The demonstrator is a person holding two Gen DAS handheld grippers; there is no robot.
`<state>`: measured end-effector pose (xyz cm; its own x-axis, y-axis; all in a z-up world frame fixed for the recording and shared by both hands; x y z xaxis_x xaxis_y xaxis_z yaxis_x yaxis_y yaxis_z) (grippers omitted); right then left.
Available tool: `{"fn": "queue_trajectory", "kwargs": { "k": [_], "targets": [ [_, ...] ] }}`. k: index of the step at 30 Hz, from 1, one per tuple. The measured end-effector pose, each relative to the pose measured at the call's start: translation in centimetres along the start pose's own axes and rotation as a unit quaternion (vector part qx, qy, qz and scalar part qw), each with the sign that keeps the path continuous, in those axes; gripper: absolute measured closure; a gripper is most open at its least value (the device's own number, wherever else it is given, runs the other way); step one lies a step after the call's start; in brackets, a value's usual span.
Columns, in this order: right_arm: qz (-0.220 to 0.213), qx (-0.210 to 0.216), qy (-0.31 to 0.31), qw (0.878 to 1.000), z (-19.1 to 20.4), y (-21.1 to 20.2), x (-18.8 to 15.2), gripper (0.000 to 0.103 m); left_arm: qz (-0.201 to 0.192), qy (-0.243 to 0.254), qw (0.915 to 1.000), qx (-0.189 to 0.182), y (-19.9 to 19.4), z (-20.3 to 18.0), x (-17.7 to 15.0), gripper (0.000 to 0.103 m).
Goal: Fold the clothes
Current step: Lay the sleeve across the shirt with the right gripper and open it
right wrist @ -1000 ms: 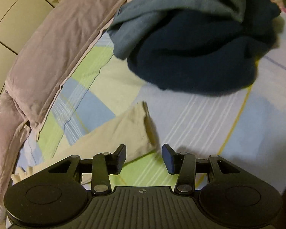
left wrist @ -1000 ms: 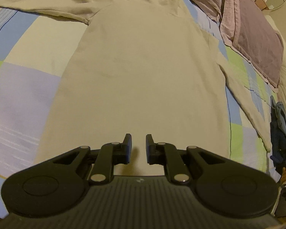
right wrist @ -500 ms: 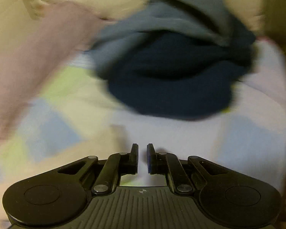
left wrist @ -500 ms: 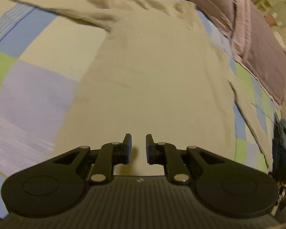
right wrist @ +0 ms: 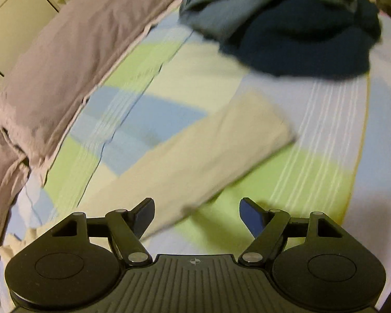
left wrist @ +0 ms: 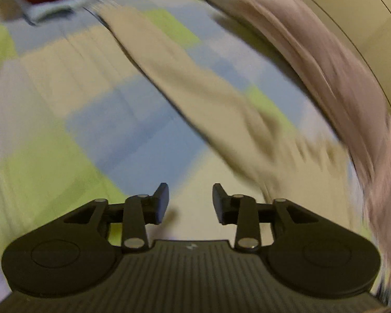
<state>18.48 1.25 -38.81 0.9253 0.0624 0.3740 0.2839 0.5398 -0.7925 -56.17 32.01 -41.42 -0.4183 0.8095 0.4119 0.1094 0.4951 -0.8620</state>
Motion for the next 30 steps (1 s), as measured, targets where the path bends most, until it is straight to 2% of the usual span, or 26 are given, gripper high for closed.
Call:
{"fn": "queue_trajectory", "kwargs": {
  "k": [6, 10, 13, 15, 17, 19, 22, 26, 27, 30],
  "targets": [
    [0.026, -0.023, -0.01, 0.999, 5.6, 1.3, -5.9, 0.027, -0.049, -0.088, 0.9943, 0.036, 4.5, 4.9, 9.9, 0.065],
    [0.037, -0.025, -0.01, 0.999, 9.0, 2.0, -9.9, 0.027, -0.065, -0.139, 0.9869, 0.05, 8.6, 6.9, 14.4, 0.065],
    [0.046, -0.034, -0.021, 0.998, 10.8, 2.5, -13.0, 0.027, -0.077, -0.176, 0.9797, 0.058, 11.3, 7.9, 16.4, 0.065],
    [0.045, -0.046, -0.03, 0.997, 11.7, 2.6, -14.5, 0.027, -0.098, -0.178, 0.977, 0.064, 12.6, 8.1, 17.4, 0.065],
    [0.043, -0.054, -0.036, 0.997, 12.1, 2.7, -15.5, 0.027, -0.116, -0.154, 0.978, 0.08, 13.4, 7.7, 18.4, 0.075],
    [0.043, -0.061, -0.043, 0.996, 12.4, 2.6, -16.0, 0.027, -0.123, -0.119, 0.9807, 0.095, 13.7, 7.2, 19.0, 0.103],
    [0.045, -0.068, -0.049, 0.995, 12.4, 2.6, -16.2, 0.027, -0.165, -0.089, 0.976, 0.11, 11.4, 6.9, 18.8, 0.103],
    [0.047, -0.076, -0.057, 0.994, 12.8, 3.1, -15.9, 0.027, -0.223, -0.063, 0.9598, 0.158, 6.3, 8.2, 16.2, 0.103],
    [0.048, -0.077, -0.061, 0.994, 12.9, 3.2, -16.0, 0.027, -0.223, -0.056, 0.9574, 0.174, 5.9, 8.9, 15.3, 0.103],
    [0.052, -0.078, -0.078, 0.993, 13.0, 3.5, -16.1, 0.027, -0.184, -0.042, 0.9578, 0.217, 7.6, 10.9, 13.1, 0.1]
  ]
}}
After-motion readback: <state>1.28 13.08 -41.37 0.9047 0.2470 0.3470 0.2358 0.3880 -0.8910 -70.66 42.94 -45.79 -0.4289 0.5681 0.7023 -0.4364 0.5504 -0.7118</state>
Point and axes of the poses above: each gripper's, at about its wrist camera, not at the fingertips, and y roughly the way its jaws point, z to its left, x to its top, the point moved 1 cm from there along y, roughly the way its jaws point, and after that the axes turned 8 degrees about x, right-handed, at the moved point
